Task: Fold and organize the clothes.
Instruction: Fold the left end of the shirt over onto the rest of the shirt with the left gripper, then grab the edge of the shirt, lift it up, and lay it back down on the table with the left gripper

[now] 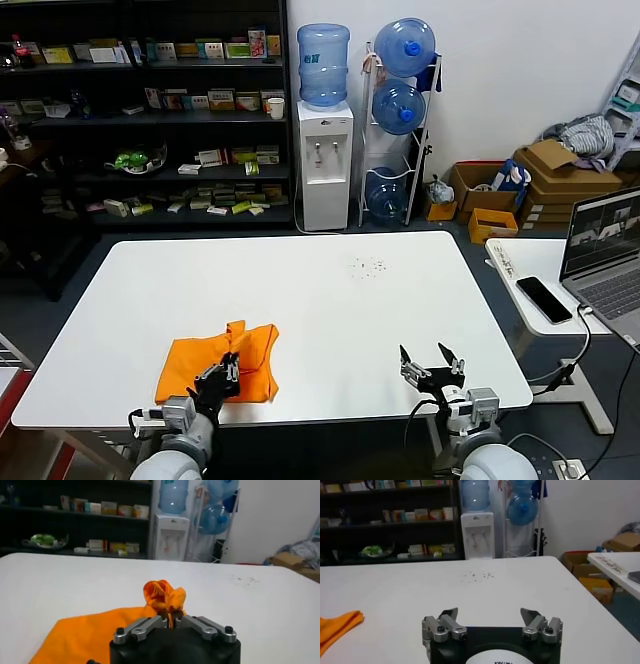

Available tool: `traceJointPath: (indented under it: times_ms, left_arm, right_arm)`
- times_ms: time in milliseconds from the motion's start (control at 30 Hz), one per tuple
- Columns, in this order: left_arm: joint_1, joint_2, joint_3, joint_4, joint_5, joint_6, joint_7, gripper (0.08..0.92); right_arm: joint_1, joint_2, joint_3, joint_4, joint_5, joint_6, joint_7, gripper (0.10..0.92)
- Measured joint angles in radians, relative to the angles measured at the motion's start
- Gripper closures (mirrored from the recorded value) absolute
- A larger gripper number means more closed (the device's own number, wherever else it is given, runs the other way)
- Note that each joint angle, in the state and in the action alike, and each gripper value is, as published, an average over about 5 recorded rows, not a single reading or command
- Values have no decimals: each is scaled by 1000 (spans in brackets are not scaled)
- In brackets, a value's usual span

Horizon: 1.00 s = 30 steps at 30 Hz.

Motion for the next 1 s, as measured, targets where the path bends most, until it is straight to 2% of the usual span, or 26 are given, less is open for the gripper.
traceJointPath:
  times_ms: [267, 467, 700, 800, 1000]
  left_arm:
    - [20, -1, -14, -12, 15, -2, 22, 602]
    - [67, 76, -138, 3, -32, -21, 57, 429]
    - [80, 172, -274, 131, -100, -60, 121, 229]
    - [68, 191, -298, 188, -134, -67, 142, 186]
    - [36, 203, -307, 255, -187, -73, 173, 177]
  right_arm:
    - [6, -6, -6, 0, 8, 1, -3, 203]
    - [20, 2, -21, -10, 8, 0, -4, 203]
    - [39, 10, -46, -23, 7, -4, -4, 203]
    - [42, 12, -51, -23, 7, -6, -3, 203]
    - [37, 8, -47, -24, 7, -6, -2, 203]
